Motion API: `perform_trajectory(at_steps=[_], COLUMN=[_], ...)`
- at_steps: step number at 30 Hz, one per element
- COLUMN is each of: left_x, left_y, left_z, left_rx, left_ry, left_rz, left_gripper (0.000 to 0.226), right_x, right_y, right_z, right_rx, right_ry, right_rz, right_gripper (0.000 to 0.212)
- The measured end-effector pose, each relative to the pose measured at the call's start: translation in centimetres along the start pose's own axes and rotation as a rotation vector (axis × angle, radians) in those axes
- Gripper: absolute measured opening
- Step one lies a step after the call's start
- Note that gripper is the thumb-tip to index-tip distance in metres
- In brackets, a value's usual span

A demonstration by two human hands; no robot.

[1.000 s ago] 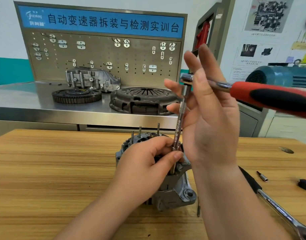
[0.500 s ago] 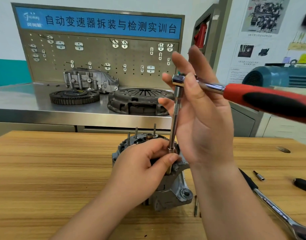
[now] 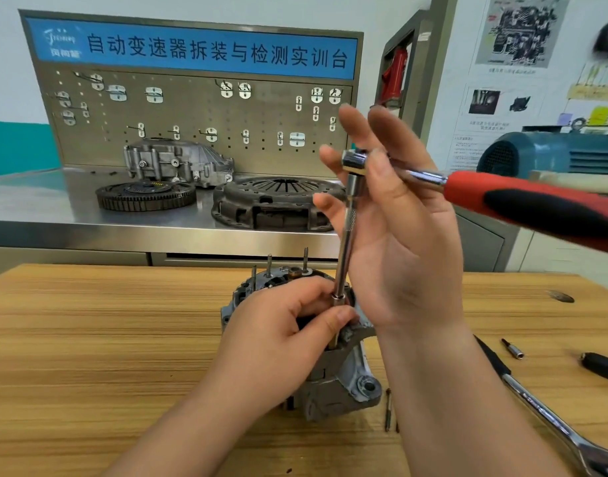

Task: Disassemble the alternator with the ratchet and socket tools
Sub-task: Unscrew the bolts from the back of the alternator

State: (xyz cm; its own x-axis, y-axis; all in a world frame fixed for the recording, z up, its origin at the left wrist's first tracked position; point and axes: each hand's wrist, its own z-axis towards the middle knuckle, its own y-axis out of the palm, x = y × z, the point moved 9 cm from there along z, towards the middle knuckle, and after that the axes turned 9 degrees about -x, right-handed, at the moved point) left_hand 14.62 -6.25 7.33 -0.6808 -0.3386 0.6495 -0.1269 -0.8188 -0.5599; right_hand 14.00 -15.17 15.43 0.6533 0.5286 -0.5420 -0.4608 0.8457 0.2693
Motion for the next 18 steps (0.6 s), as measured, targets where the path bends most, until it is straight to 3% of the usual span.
perform_trajectory(at_steps=[3,7,11,14,18], left_x=[0.2,0.5,0.2,0.1,0.1], left_y=[0.0,0.3,0.2,0.2,0.3], left_z=[-0.1,-0.1,-0.2,-0.1,-0.2], left_rx=[-0.001,-0.016,-0.001,0.000,-0.006], left_ry=[0.020,0.045,0.003,-0.019,-0.012], left_rz=[0.046,0.097,0.027,0.010,0.029], left_gripper=[0.008,0.021,0.011,0.013,0.020], right_x=[0.6,1.8,0.2,-0.9,0.4], right_y=[0.0,-0.3,0.3,0.8,0.6], right_z=[0.0,-0.2,0.0,-0.2,-0.2], right_rx=[-0.026,-0.010,-0.024,-0.051,-0.049], right_ry=[0.048,0.166,0.045,-0.067,0.028], right_rz=[0.092,0.100,-0.048,-0.129,0.010], right_gripper=[0.027,0.045,0.025,0.022,0.027])
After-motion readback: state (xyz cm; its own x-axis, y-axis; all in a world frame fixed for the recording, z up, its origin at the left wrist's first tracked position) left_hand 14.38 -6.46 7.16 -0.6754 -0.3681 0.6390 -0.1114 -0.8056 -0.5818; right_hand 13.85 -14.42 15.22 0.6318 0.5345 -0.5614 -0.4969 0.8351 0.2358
